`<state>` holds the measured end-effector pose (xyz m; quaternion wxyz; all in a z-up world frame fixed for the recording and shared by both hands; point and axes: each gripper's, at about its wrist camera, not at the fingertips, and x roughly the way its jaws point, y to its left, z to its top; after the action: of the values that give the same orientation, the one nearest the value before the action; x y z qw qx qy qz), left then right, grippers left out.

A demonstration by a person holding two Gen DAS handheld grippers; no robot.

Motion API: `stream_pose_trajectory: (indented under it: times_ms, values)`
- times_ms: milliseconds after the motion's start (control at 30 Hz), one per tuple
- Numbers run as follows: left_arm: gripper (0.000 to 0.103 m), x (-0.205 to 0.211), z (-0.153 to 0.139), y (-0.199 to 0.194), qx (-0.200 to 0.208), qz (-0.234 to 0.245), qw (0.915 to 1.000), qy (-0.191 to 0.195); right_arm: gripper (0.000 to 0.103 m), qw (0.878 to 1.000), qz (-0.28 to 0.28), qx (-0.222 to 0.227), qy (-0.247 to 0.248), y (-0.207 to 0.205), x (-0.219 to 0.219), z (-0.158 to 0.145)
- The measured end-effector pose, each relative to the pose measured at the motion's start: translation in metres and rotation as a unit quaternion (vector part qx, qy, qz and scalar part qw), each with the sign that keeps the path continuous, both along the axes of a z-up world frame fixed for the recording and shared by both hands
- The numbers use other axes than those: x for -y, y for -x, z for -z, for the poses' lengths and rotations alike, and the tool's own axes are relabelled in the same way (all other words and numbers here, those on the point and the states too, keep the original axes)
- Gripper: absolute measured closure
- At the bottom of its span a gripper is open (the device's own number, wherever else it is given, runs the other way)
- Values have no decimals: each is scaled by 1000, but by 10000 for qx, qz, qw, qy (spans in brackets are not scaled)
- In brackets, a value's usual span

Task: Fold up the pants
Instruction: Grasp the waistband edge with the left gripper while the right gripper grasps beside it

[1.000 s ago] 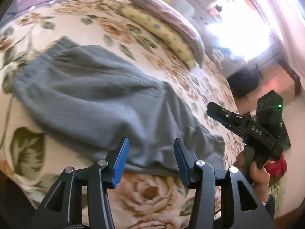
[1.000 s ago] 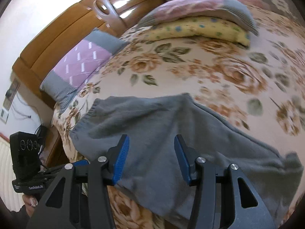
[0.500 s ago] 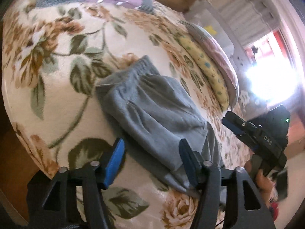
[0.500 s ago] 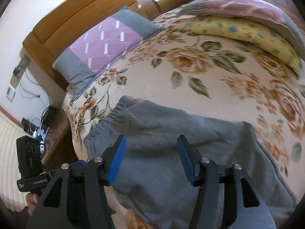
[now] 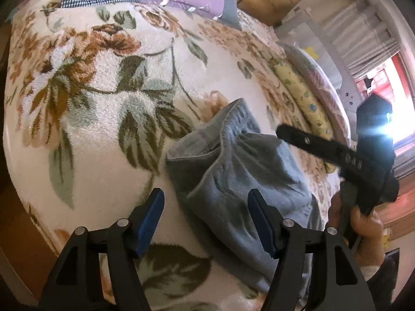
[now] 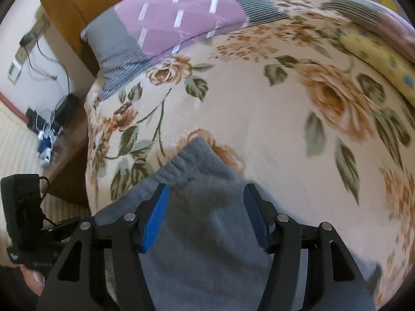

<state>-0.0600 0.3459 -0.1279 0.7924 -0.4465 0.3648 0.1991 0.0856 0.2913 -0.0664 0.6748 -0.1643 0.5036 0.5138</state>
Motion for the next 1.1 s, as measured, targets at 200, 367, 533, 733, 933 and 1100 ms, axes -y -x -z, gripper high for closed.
stream_pose_trajectory:
  times_ms: [200, 367, 533, 733, 933, 1100]
  values:
    - [34, -8, 16, -5, -20, -89, 9999, 58, 42, 9989, -353, 14, 308, -9, -44, 21]
    - [36, -5, 18, -20, -227, -40, 9991, -350, 46, 9978, -369, -104, 548, -12, -73, 52]
    - [76, -1, 13, -26, -208, 223, 9975, -641, 91, 9988, -105, -390, 276, -13, -61, 45]
    - [80, 12, -19, -17, 224, 307, 9967, -723, 92, 9988, 113, -269, -391, -10, -23, -5]
    - [80, 41, -62, -23, 581, 590, 9925, -904, 92, 9951, 463, -229, -847, -11, 20, -44]
    - [80, 70, -83, -34, 796, 926, 9880, -944, 92, 9887, 852, -327, -1189, -14, 70, -68]
